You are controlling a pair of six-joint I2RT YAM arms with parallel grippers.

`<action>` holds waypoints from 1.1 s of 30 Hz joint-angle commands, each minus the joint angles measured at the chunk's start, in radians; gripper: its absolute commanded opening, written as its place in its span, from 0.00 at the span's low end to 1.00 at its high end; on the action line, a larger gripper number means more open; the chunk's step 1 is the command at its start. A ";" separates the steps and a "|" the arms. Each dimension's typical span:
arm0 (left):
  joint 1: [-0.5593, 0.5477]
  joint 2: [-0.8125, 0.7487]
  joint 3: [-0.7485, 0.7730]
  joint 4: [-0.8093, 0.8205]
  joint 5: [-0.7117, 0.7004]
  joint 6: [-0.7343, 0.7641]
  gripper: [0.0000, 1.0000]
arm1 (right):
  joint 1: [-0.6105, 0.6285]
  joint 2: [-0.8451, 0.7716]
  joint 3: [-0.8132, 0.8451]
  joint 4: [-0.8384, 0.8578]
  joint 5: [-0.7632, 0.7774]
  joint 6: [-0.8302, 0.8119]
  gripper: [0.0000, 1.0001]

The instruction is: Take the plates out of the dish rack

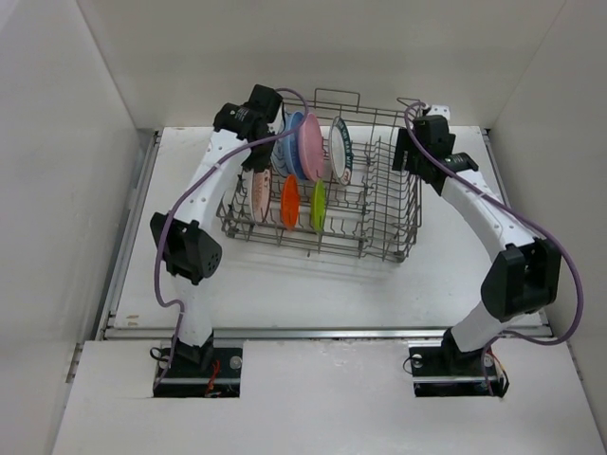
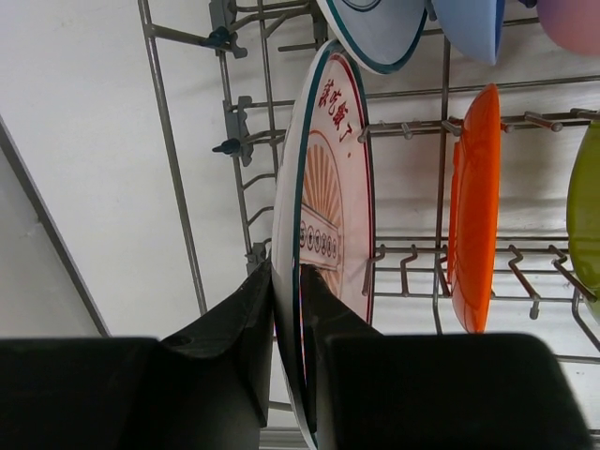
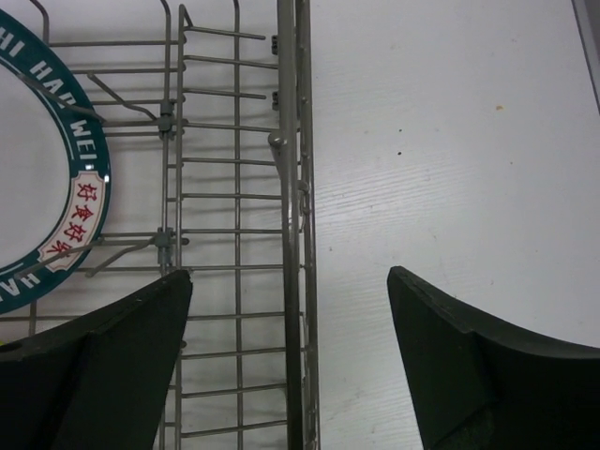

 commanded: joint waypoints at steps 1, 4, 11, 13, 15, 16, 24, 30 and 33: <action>-0.022 -0.218 0.100 0.110 0.056 0.044 0.00 | 0.007 0.021 0.057 -0.006 -0.024 0.009 0.86; -0.022 -0.259 0.100 0.148 0.028 0.044 0.00 | 0.007 0.030 0.057 -0.006 -0.024 -0.003 0.73; -0.022 -0.288 0.100 0.167 -0.041 0.084 0.00 | 0.007 0.039 0.076 -0.006 -0.036 -0.049 0.46; -0.022 -0.288 0.109 0.156 -0.041 0.094 0.00 | 0.007 0.048 0.085 -0.006 -0.036 -0.058 0.32; -0.022 -0.288 0.118 0.156 -0.032 0.094 0.00 | 0.007 0.048 0.085 0.003 -0.036 -0.072 0.24; -0.022 -0.288 0.133 0.156 -0.045 0.094 0.00 | 0.007 0.062 0.094 0.014 -0.036 -0.089 0.16; 0.177 -0.350 0.134 0.169 -0.049 0.088 0.00 | 0.007 0.151 0.146 0.108 0.014 -0.308 0.00; 0.556 -0.459 -0.103 0.178 0.315 0.023 0.00 | -0.011 0.162 0.139 0.282 0.043 -0.550 0.00; 0.653 -0.489 -0.231 0.202 0.480 0.047 0.00 | -0.040 0.134 0.099 0.426 0.010 -0.655 0.00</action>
